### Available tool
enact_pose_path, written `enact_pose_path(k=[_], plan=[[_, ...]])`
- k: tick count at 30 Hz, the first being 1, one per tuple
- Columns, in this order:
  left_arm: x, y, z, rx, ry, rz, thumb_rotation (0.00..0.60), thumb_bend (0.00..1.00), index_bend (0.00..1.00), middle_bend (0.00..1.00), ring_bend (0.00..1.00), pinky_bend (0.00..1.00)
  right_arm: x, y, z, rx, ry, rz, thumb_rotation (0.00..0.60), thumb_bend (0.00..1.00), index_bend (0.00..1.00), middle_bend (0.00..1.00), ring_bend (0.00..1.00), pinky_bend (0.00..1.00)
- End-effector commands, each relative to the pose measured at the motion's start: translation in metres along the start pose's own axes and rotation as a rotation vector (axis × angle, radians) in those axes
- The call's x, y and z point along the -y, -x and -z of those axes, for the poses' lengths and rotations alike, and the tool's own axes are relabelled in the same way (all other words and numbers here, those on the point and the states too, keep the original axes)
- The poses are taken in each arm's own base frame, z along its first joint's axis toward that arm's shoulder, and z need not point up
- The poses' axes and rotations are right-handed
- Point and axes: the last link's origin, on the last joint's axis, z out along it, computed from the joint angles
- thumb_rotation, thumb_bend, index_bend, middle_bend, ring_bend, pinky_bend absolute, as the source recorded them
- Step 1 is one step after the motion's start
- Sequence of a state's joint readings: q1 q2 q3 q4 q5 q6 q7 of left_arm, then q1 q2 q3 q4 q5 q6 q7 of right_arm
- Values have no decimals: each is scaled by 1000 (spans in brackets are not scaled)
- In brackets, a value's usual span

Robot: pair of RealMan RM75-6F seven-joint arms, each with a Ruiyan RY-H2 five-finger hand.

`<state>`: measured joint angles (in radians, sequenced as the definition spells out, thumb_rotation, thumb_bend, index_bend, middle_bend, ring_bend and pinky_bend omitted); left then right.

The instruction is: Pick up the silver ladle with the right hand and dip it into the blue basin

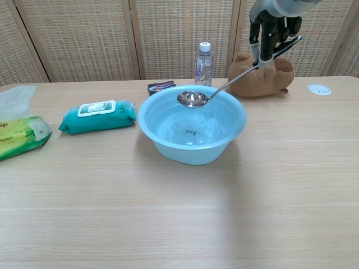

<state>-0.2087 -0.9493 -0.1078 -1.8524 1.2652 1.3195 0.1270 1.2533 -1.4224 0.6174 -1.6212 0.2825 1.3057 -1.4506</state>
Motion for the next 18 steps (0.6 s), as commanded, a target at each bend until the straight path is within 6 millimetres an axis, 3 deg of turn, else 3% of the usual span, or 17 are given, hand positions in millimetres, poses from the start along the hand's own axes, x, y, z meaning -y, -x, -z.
enact_pose_path(k=[1, 11, 18], plan=[[0, 0, 0, 0, -1, -1, 600, 0, 0, 0, 0, 0, 0, -6, 4, -9, -1, -6, 600, 784, 708, 998, 927, 1000], [0, 1, 0, 3, -2, -1, 600, 0, 0, 0, 0, 0, -5, -27, 19, -44, -2, -37, 600, 784, 708, 998, 927, 1000], [-1, 1, 2, 3, 1, -3, 600, 0, 0, 0, 0, 0, -6, -28, 25, -48, -8, -38, 600, 784, 708, 998, 927, 1000]])
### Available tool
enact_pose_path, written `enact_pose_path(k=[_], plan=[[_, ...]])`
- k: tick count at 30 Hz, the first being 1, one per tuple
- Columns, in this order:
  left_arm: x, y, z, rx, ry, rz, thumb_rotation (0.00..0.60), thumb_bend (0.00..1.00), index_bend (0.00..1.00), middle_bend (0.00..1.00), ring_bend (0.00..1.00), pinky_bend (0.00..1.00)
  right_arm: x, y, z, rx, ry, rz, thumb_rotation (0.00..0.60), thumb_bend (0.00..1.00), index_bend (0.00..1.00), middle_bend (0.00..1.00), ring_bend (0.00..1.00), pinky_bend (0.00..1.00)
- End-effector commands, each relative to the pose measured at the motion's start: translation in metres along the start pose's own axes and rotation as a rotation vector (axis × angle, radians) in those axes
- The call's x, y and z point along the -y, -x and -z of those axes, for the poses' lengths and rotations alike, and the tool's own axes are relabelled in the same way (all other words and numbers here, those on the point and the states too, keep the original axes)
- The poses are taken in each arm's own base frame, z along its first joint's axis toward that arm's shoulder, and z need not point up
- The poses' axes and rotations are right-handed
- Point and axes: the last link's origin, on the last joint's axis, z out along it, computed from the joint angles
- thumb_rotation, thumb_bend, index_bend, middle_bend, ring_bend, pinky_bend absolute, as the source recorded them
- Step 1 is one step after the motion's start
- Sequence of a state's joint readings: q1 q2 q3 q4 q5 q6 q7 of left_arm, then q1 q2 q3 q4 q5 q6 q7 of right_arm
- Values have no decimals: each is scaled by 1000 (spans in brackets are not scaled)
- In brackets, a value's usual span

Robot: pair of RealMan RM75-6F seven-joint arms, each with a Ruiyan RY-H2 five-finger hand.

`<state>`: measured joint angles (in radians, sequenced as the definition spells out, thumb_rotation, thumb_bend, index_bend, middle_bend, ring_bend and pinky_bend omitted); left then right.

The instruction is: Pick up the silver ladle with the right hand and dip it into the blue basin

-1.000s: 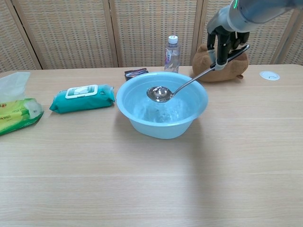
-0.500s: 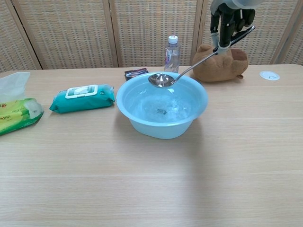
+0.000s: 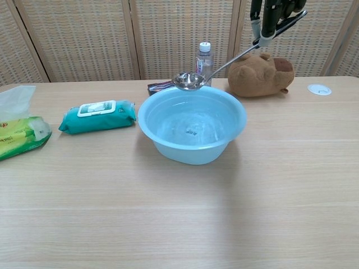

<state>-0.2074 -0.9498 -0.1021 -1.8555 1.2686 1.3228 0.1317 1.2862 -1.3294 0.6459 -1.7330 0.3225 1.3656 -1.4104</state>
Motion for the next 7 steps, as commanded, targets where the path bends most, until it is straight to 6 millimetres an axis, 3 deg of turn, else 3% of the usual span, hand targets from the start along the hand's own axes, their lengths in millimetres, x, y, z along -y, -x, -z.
enact_pose_path(k=[1, 7], plan=[[0, 0, 0, 0, 0, 0, 600, 0, 0, 0, 0, 0, 0, -1, 1, -7, -1, 0, 600, 784, 708, 998, 927, 1000], [0, 0, 1, 0, 0, 0, 600, 0, 0, 0, 0, 0, 0, -1, 3, -29, -7, 1, 600, 784, 708, 998, 927, 1000]])
